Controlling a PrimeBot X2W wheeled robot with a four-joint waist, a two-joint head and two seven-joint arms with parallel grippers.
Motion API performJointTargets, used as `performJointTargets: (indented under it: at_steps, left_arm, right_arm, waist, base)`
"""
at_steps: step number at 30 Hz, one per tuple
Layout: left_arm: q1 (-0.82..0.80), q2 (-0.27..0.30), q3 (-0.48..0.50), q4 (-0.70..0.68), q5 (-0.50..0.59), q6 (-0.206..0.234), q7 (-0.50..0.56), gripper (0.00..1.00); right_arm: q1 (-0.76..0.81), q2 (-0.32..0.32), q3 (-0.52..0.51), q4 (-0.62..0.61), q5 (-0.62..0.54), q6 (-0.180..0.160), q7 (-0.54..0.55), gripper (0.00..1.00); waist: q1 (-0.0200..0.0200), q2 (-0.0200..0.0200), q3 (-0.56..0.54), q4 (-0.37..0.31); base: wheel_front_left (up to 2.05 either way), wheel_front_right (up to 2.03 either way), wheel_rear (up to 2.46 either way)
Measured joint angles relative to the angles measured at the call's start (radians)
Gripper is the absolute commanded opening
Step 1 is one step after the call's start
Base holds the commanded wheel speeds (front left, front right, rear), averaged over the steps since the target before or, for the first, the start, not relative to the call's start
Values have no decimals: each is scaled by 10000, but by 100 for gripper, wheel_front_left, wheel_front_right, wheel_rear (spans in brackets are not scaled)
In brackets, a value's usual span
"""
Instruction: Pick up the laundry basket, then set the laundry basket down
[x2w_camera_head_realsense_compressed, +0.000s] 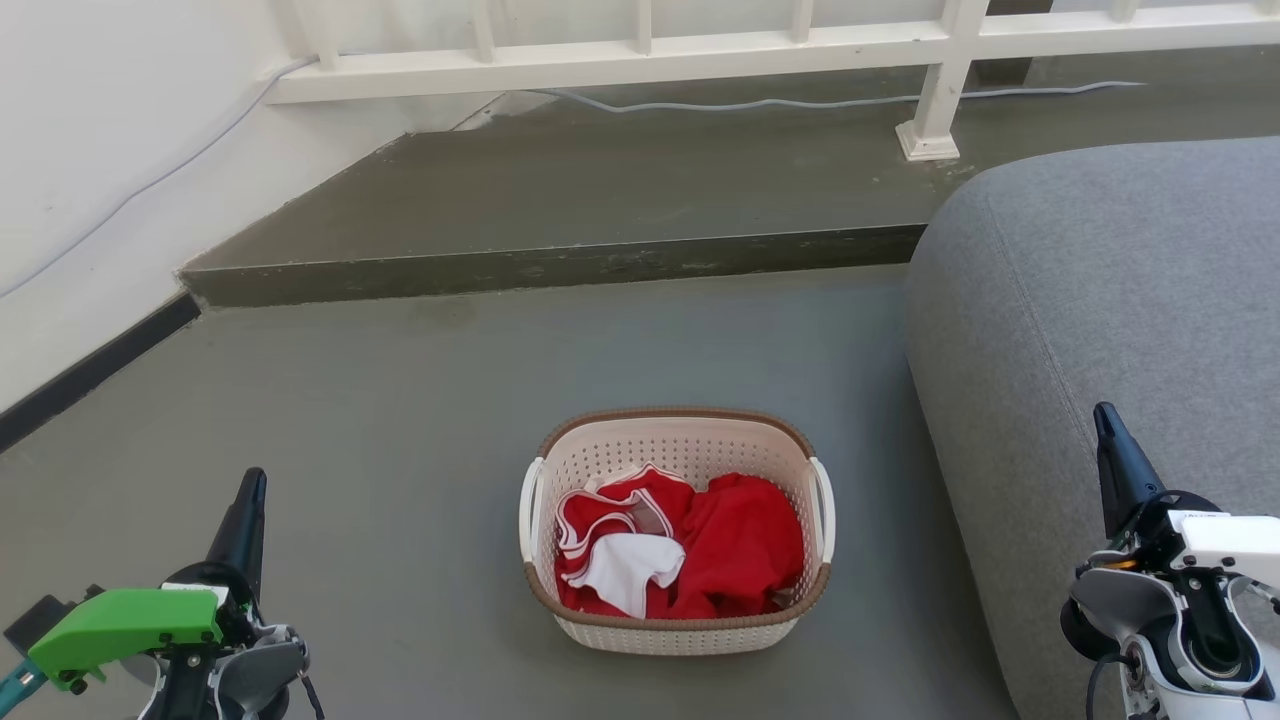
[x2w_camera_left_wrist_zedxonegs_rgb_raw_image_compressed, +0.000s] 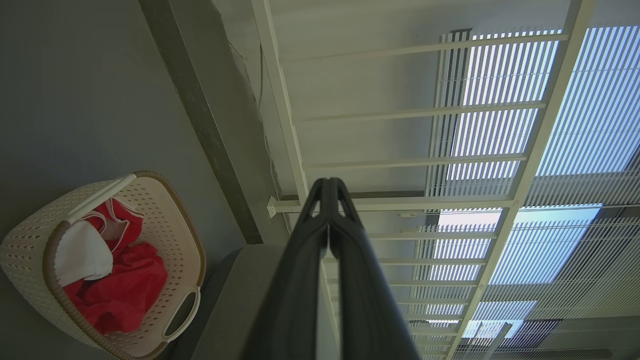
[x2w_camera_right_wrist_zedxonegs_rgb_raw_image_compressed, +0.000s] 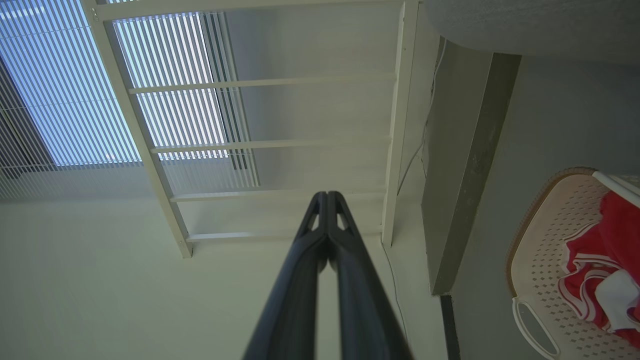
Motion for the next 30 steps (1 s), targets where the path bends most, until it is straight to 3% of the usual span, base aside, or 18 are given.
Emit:
performJointTargets:
  at_steps: [30]
  left_arm:
    - [0,0,2,0,0,0,0,0]
  right_arm:
    - [0,2,0,-2,0,0,0,0]
  waist:
    - [0,0,0,0]
  base:
    - [0,0,0]
